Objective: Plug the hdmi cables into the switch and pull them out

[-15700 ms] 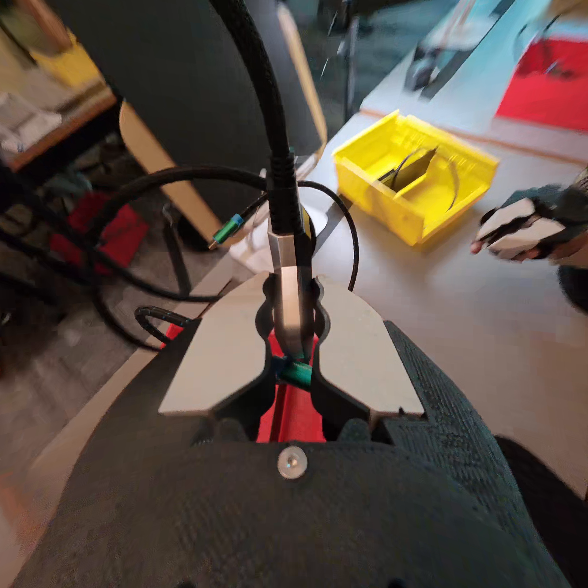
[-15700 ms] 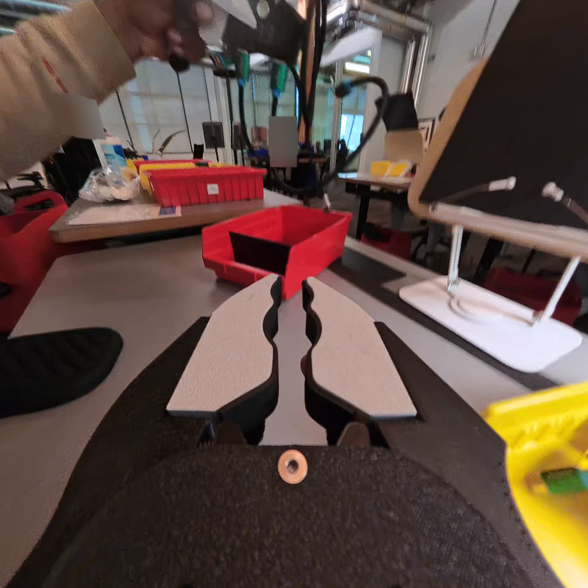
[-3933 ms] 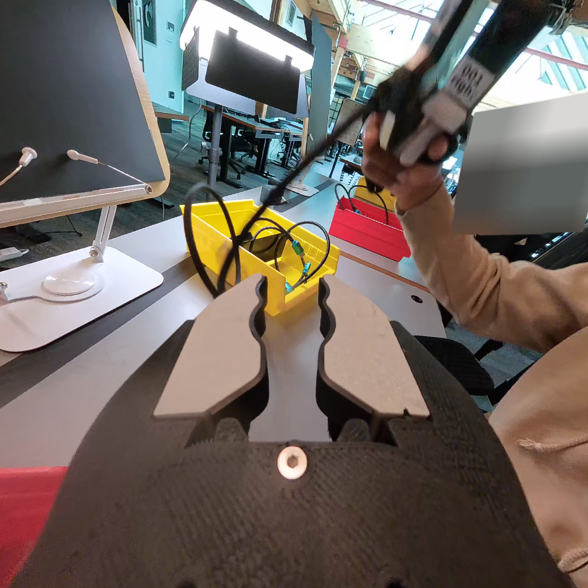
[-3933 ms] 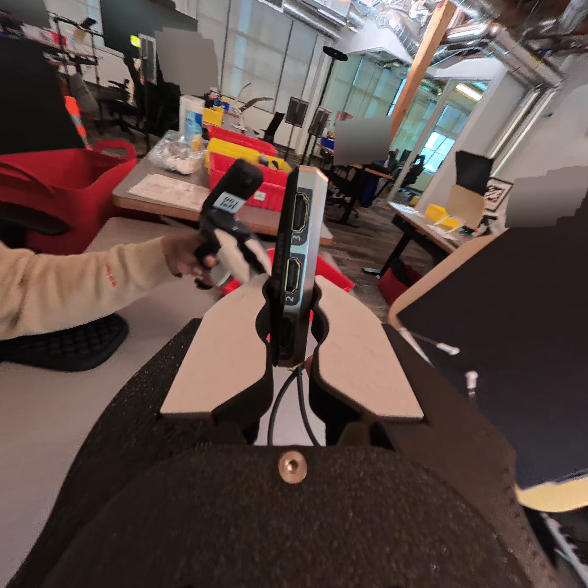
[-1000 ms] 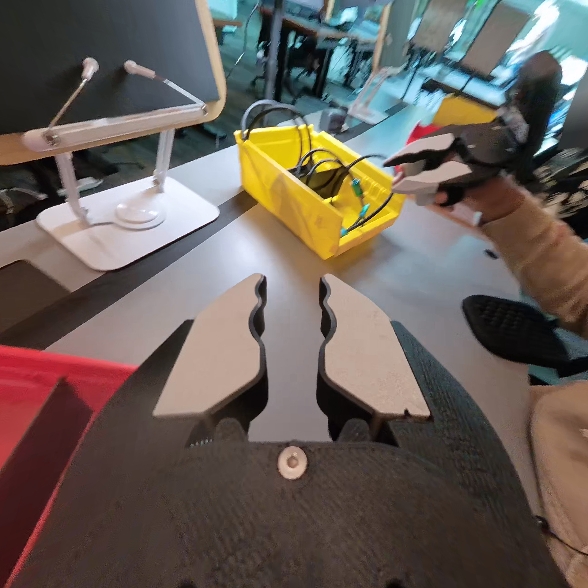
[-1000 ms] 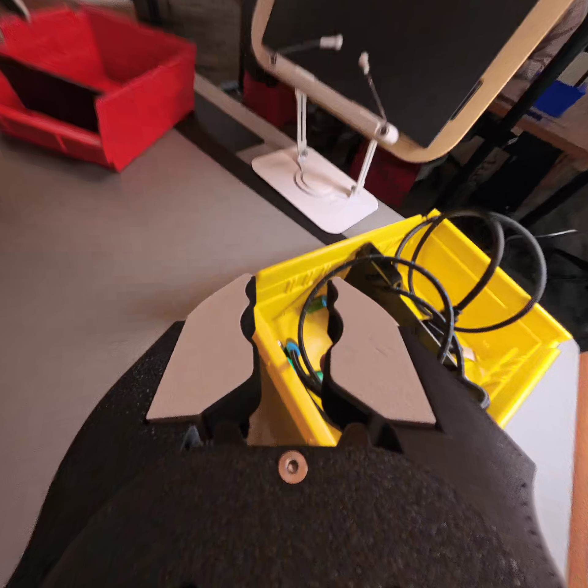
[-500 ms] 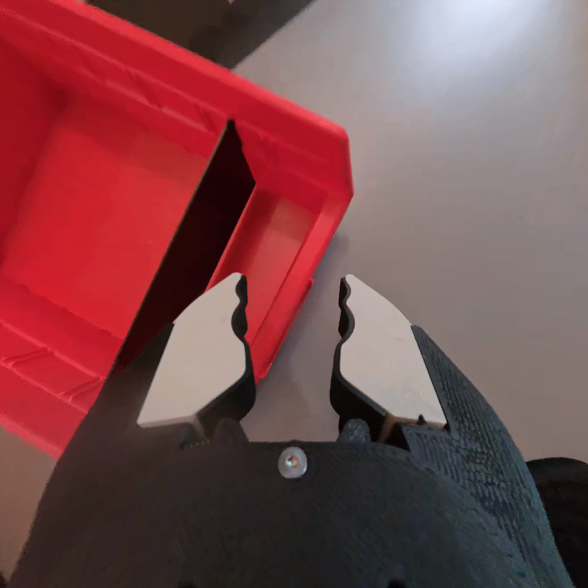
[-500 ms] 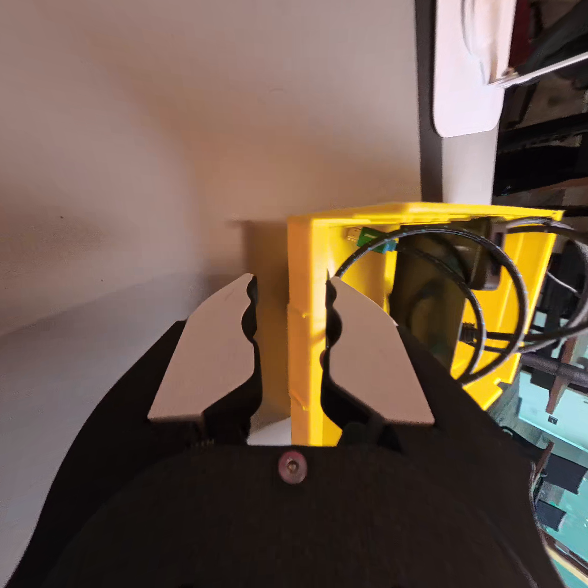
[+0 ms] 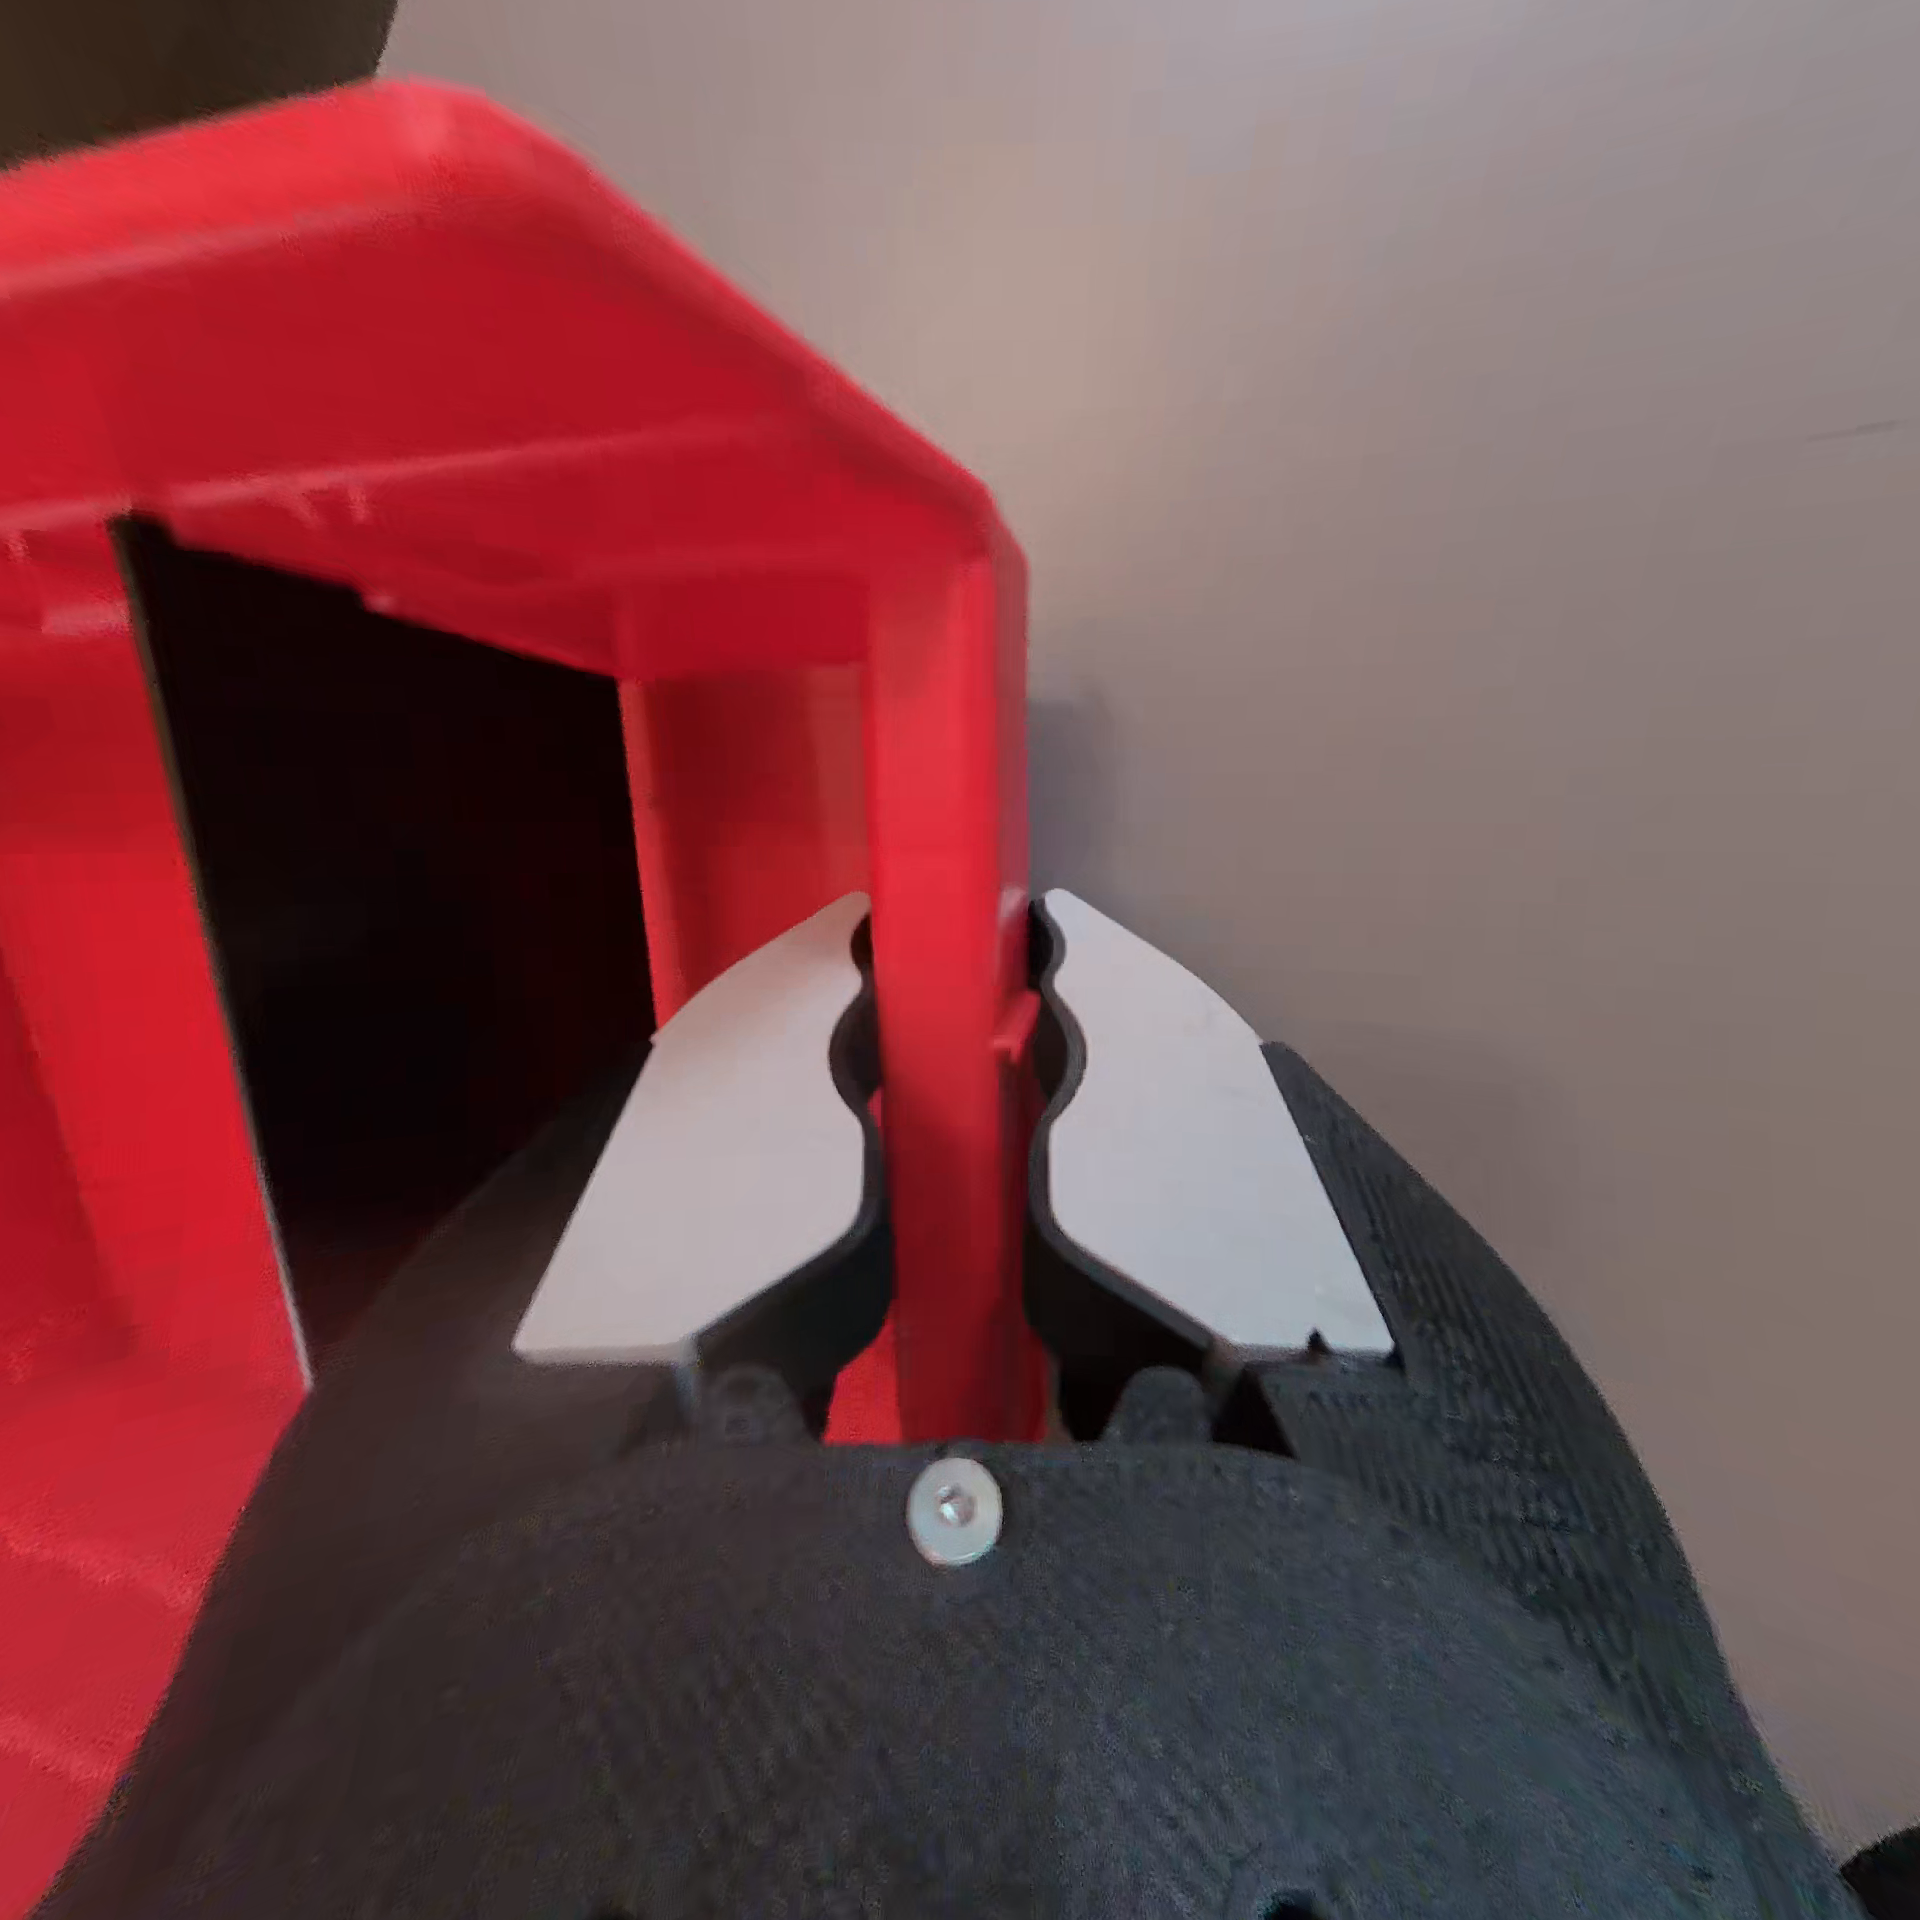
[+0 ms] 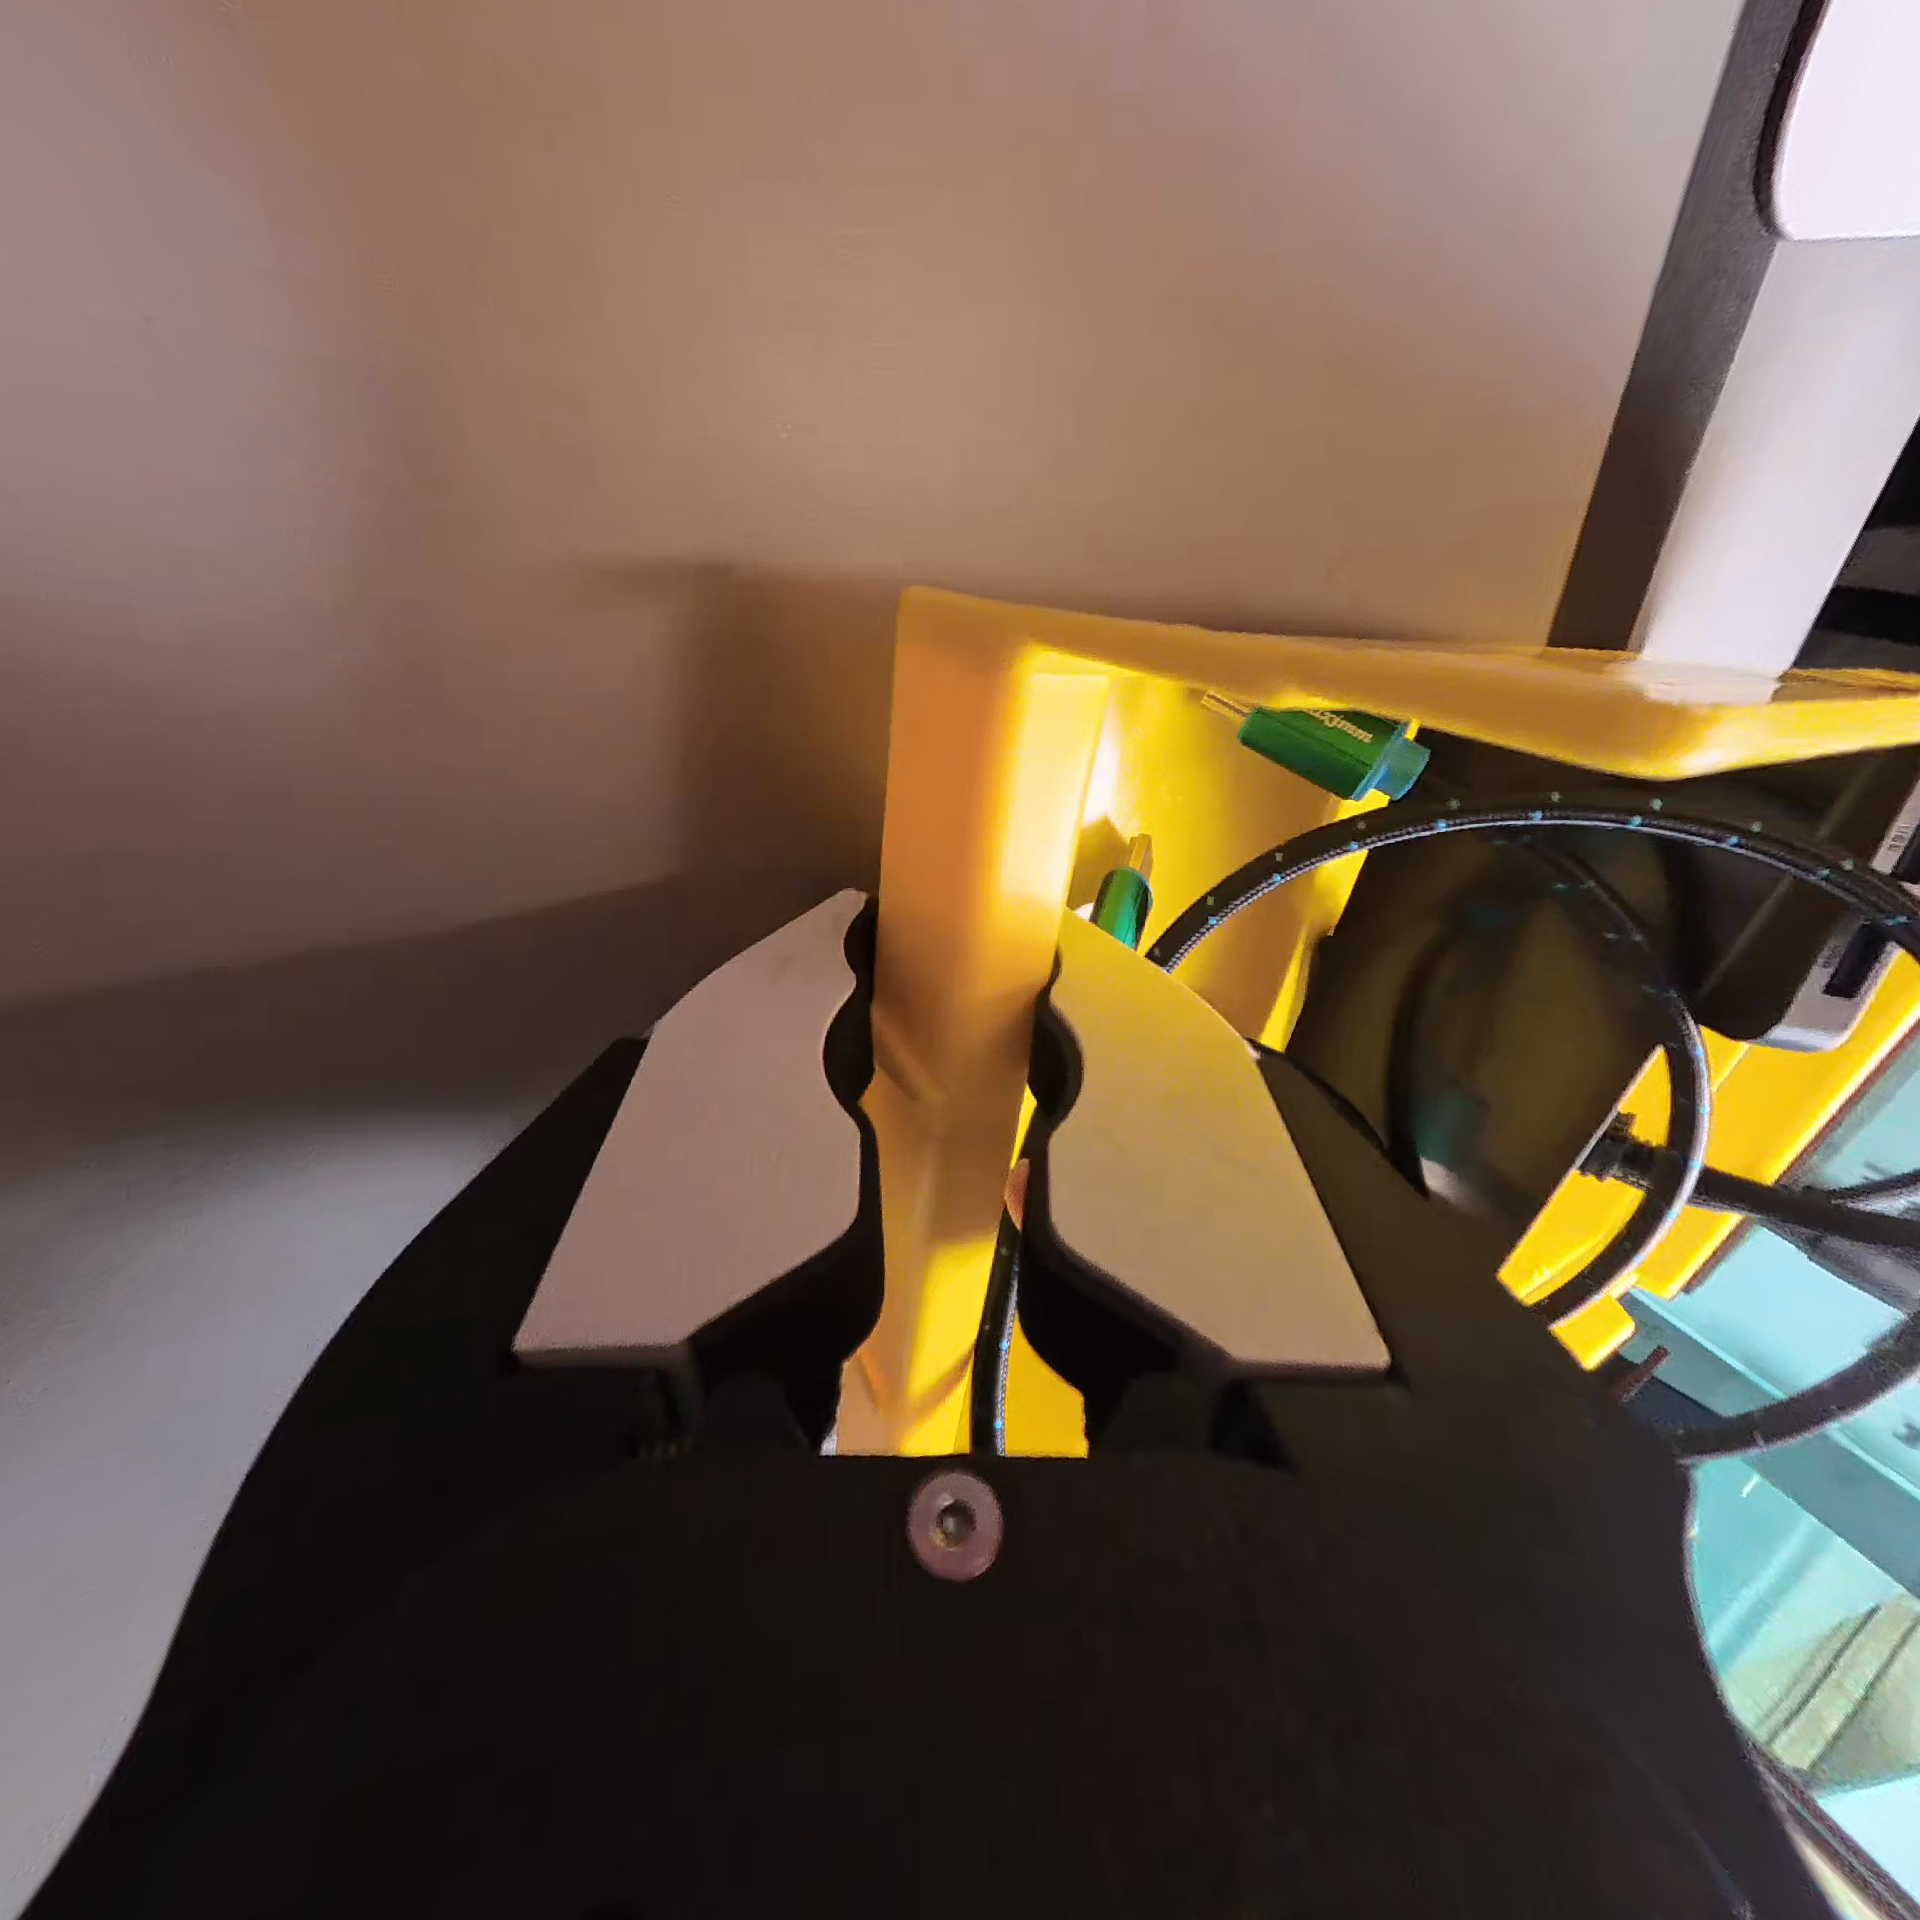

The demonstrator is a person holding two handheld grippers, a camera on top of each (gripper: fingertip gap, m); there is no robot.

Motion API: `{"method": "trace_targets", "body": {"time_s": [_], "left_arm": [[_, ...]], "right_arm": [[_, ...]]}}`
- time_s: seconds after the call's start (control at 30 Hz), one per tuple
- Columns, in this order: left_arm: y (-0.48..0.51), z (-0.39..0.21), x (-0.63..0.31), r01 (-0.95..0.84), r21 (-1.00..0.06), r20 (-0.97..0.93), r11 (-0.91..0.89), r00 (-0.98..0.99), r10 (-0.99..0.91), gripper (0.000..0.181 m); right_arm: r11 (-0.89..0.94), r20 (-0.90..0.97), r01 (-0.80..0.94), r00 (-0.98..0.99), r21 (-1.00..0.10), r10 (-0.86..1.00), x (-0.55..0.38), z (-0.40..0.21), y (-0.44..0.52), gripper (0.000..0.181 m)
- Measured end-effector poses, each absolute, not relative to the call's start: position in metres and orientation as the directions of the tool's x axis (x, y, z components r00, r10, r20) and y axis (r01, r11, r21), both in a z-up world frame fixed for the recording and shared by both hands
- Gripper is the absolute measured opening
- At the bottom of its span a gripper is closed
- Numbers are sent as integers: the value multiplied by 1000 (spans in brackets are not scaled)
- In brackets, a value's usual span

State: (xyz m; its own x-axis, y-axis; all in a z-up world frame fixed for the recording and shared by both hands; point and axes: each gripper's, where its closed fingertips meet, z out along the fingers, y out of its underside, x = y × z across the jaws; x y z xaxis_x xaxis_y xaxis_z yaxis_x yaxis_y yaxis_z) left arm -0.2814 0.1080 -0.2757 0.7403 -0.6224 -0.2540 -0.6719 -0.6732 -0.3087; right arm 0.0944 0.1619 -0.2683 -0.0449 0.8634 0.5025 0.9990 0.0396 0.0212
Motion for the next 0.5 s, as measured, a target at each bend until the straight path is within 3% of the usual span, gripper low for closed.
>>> {"method": "trace_targets", "body": {"time_s": [0.03, 0.17, 0.37, 0.43, 0.5], "left_arm": [[108, -276, -268, -690, -314, -244, -652, 722, -648, 26], [107, -276, -221, -763, -292, -242, -577, 643, -727, 27], [92, -275, -145, -915, -289, -295, -280, 364, -884, 29], [86, -274, -125, -926, -313, -288, -211, 304, -908, 32], [83, -272, -118, -935, -318, -316, -157, 261, -912, 32]], "right_arm": [[52, 499, 998, -55, 20, 865, 94, -268, 156, 26], [119, 503, 993, -108, 11, 858, 86, -268, 122, 26], [224, 566, 974, -164, -38, 808, 66, -265, 61, 27], [239, 636, 964, -111, -119, 764, 57, -256, 43, 30], [242, 634, 919, 11, -311, 774, 45, -236, 15, 32]]}}
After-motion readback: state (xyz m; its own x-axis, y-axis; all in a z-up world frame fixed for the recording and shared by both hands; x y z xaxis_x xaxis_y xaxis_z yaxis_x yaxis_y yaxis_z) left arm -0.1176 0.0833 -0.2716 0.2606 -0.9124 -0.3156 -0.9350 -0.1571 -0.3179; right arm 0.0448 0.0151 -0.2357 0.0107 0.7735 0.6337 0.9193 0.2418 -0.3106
